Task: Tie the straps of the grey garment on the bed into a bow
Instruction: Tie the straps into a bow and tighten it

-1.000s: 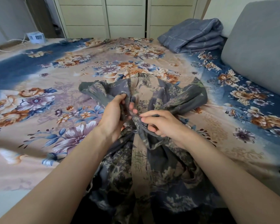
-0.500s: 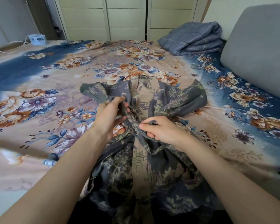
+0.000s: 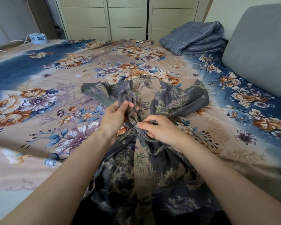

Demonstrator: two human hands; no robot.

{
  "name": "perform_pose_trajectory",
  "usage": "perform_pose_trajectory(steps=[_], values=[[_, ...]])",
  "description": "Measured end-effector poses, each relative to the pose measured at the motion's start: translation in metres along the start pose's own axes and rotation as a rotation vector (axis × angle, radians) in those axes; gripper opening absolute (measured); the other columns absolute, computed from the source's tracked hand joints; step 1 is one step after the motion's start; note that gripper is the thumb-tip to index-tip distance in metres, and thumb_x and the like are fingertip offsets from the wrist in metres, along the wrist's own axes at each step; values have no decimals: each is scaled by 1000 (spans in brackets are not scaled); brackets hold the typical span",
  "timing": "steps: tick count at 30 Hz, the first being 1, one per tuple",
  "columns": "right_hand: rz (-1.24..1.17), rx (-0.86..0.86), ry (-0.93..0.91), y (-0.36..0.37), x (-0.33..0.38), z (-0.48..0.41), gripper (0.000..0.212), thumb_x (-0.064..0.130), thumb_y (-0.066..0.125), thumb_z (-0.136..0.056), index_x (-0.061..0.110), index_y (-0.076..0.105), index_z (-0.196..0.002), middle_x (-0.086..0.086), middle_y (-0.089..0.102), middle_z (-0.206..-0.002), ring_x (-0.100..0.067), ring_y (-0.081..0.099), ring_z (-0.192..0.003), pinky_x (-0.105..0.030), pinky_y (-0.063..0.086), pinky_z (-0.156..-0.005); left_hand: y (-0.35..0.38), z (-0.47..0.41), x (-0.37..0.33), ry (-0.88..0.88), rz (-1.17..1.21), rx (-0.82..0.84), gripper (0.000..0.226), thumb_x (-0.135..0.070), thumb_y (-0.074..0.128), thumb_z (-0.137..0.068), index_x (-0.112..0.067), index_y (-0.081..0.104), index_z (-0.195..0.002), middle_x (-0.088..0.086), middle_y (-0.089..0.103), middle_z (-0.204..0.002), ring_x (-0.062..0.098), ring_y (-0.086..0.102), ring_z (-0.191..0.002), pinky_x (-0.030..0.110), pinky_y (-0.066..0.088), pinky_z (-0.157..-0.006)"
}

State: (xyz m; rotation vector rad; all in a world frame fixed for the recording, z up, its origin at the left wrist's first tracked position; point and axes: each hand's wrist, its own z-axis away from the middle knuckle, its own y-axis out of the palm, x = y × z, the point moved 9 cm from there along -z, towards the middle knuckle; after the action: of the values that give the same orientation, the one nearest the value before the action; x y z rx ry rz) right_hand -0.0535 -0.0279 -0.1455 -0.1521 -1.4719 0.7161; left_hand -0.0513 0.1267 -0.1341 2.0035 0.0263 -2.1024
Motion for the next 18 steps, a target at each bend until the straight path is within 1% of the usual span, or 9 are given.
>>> perform_pose_trajectory(steps=[2, 4, 6, 7, 8, 10, 14, 17, 18], values=[[27, -26, -2, 0, -2, -3, 32, 55, 66, -88, 26, 72, -101, 8, 68, -91, -3, 65, -80, -26, 45, -69, 0, -1, -2, 16, 34, -10, 31, -25, 42, -109, -10, 64, -93, 12, 75, -96, 19, 67, -79, 26, 59, -75], [101, -63, -26, 1, -1, -6, 39, 61, 68, -83, 25, 74, -96, 8, 69, -97, -10, 65, -94, -26, 45, -72, 2, -2, -6, 33, 89, 21, 34, -26, 44, -108, -11, 69, -91, 11, 76, -95, 21, 68, -84, 30, 60, -79], [157, -76, -48, 5, -1, -10, 46, 70, 67, -78, 27, 74, -92, 7, 71, -96, -11, 65, -93, -28, 48, -75, 7, -4, -11, 37, 142, 74, 33, -26, 47, -107, -10, 73, -93, 9, 76, -94, 20, 70, -88, 32, 59, -86], [169, -81, -47, 7, -2, -11, 47, 72, 66, -76, 27, 74, -89, 6, 72, -93, -13, 67, -91, -32, 52, -78, 10, -5, -12, 38, 176, 97, 30, -25, 48, -107, -10, 70, -92, 6, 73, -87, 18, 69, -83, 32, 59, -85], [176, -88, -41, 7, -4, -13, 48, 73, 65, -75, 27, 74, -86, 4, 74, -88, -13, 68, -87, -36, 54, -81, 12, -6, -15, 40, 213, 113, 26, -22, 48, -107, -11, 64, -90, 2, 67, -78, 14, 64, -73, 29, 56, -79], [183, -104, -33, 6, -5, -14, 48, 73, 63, -74, 27, 74, -81, 1, 74, -78, -15, 70, -79, -41, 55, -80, 14, -7, -20, 55, 270, 114, 17, -15, 45, -107, -11, 55, -94, -2, 50, -67, 11, 46, -58, 26, 46, -69], [149, -131, -25, 4, -2, -13, 39, 61, 64, -78, 24, 71, -71, 3, 66, -66, -17, 64, -75, -37, 50, -71, 15, -1, -31, 94, 286, 73, 28, -4, 35, -106, -17, 48, -84, -3, 39, -63, 12, 26, -54, 29, 38, -63], [146, -173, -6, 3, -2, -13, 37, 62, 59, -72, 28, 63, -56, 6, 57, -57, -17, 60, -72, -38, 47, -68, 15, 1, -34, 88, 287, 30, 33, -1, 32, -106, -20, 40, -81, -1, 36, -64, 12, 22, -54, 29, 33, -61], [132, -179, -1, 3, -2, -13, 38, 63, 57, -70, 28, 64, -57, 6, 58, -58, -18, 61, -73, -39, 48, -69, 14, 1, -35, 88, 282, 20, 34, 0, 31, -105, -20, 40, -80, -1, 36, -64, 12, 23, -53, 28, 33, -60]])
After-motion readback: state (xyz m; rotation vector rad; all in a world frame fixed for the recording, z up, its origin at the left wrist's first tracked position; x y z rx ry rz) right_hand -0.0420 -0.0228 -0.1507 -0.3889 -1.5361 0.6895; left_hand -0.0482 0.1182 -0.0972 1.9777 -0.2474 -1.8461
